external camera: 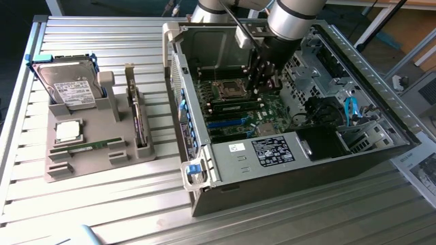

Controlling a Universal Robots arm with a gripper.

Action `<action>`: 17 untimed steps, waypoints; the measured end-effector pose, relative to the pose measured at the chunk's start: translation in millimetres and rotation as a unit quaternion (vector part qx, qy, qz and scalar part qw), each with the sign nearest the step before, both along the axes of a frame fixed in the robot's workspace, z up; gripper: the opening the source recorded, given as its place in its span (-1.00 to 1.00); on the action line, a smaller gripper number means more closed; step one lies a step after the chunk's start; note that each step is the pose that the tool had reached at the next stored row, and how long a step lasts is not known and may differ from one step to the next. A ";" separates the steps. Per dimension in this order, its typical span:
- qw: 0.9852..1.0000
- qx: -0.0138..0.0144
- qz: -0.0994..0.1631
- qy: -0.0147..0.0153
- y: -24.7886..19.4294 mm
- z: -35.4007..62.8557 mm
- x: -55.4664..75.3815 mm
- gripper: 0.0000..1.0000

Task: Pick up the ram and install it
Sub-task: 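Insert the ram into the slot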

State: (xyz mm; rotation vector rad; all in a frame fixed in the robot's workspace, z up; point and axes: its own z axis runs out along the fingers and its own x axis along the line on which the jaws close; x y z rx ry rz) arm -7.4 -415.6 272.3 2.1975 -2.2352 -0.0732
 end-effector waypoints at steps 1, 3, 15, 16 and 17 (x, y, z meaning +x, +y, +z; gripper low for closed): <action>1.000 0.000 0.000 0.000 0.0 2.6 0.0 -0.36; 1.000 0.000 0.000 0.000 0.1 7.3 0.0 -0.36; 1.000 0.000 0.000 0.000 0.7 39.8 0.0 -0.36; 1.000 0.000 0.000 0.000 0.7 41.7 0.0 -0.36; 1.000 0.000 0.000 0.000 0.8 44.1 0.0 -0.36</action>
